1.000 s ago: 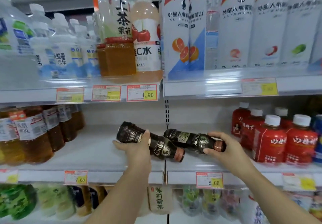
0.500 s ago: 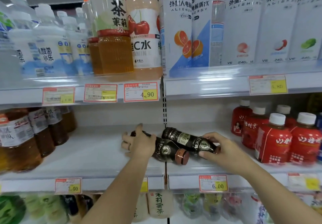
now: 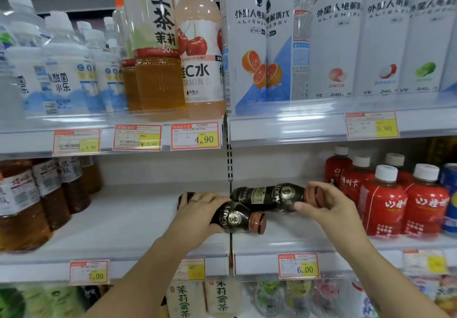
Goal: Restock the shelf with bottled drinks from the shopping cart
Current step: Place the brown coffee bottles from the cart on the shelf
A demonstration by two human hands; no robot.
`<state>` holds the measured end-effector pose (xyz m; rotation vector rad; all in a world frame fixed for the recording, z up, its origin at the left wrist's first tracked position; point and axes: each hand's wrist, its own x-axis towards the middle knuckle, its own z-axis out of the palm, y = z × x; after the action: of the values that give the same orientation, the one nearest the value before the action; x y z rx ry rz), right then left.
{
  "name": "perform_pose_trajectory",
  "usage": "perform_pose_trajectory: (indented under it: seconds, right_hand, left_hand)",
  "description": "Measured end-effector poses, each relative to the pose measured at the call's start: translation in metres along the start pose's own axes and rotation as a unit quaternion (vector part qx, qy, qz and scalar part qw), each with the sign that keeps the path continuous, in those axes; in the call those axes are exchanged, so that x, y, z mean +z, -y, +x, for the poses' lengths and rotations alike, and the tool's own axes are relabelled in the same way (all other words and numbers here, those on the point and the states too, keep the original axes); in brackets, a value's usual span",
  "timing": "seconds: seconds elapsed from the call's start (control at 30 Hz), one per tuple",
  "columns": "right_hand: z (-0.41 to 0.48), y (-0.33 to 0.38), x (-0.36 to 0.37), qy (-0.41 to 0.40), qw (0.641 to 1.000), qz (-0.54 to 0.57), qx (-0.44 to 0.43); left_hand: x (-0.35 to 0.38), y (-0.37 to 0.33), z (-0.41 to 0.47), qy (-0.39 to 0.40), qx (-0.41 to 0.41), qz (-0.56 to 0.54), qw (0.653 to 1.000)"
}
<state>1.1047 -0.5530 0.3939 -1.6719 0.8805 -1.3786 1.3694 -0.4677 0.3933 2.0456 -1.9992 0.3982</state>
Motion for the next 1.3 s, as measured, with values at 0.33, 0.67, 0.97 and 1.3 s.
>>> perform_pose_trajectory:
  seconds: [0.33, 0.67, 0.97, 1.3]
  right_hand:
    - [0.026, 0.027, 0.004, -0.086, 0.883, 0.460, 0.041]
    - [0.046, 0.043, 0.044, 0.014, 0.964, 0.264, -0.020]
    - [0.039, 0.045, 0.037, 0.075, 0.988, 0.085, -0.108]
    - [0.002, -0.007, 0.036, 0.120, 0.980, -0.145, -0.061]
  left_hand:
    - [-0.013, -0.022, 0.005, -0.123, -0.061, -0.337, 0.932]
    - [-0.010, -0.067, 0.039, -0.112, -0.121, -0.594, 0.787]
    - [0.003, -0.068, 0.039, -0.105, -0.121, -0.563, 0.811]
    - [0.020, -0.040, 0.028, -0.008, -0.091, -0.511, 0.855]
